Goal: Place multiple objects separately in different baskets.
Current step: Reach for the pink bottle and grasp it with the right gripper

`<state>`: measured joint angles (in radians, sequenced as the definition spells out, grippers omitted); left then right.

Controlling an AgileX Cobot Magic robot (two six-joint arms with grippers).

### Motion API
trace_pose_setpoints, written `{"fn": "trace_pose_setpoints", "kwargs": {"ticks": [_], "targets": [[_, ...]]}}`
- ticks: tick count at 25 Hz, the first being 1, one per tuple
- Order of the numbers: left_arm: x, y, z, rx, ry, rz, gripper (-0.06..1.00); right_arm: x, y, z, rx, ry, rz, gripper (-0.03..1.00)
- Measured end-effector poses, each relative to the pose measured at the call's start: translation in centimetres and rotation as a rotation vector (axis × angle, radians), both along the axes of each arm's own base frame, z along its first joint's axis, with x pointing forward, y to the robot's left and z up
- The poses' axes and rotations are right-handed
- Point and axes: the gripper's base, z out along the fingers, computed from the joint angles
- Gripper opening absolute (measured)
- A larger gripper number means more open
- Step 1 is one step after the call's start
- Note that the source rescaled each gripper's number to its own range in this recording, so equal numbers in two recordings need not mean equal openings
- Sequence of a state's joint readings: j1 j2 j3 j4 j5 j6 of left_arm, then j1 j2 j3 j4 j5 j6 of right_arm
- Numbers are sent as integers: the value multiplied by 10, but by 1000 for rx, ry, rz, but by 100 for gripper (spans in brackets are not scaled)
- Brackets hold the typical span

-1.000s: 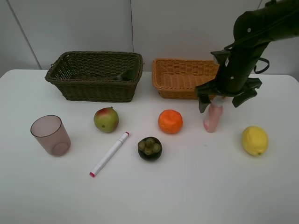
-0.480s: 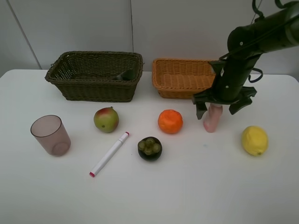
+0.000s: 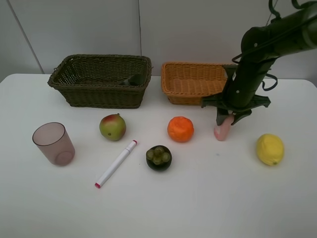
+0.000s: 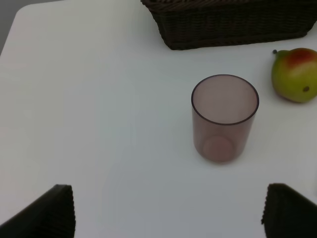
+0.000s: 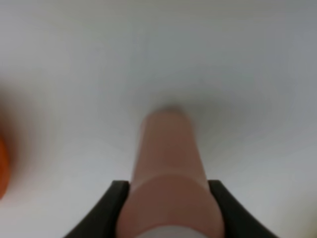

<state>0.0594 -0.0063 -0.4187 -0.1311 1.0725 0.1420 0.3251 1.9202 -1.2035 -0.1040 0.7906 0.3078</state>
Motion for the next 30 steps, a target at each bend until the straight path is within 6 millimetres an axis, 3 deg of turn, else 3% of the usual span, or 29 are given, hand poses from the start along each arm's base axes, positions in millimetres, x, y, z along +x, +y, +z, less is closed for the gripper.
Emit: {"fn": "trace_pose_setpoints", "kwargs": {"ticks": [22, 30], "targets": [[0, 0, 0, 0, 0, 0, 100, 1, -4, 1, -43, -7, 15, 0], [0, 0, 0, 0, 0, 0, 100, -4, -4, 35, 0, -91, 3, 0]]}}
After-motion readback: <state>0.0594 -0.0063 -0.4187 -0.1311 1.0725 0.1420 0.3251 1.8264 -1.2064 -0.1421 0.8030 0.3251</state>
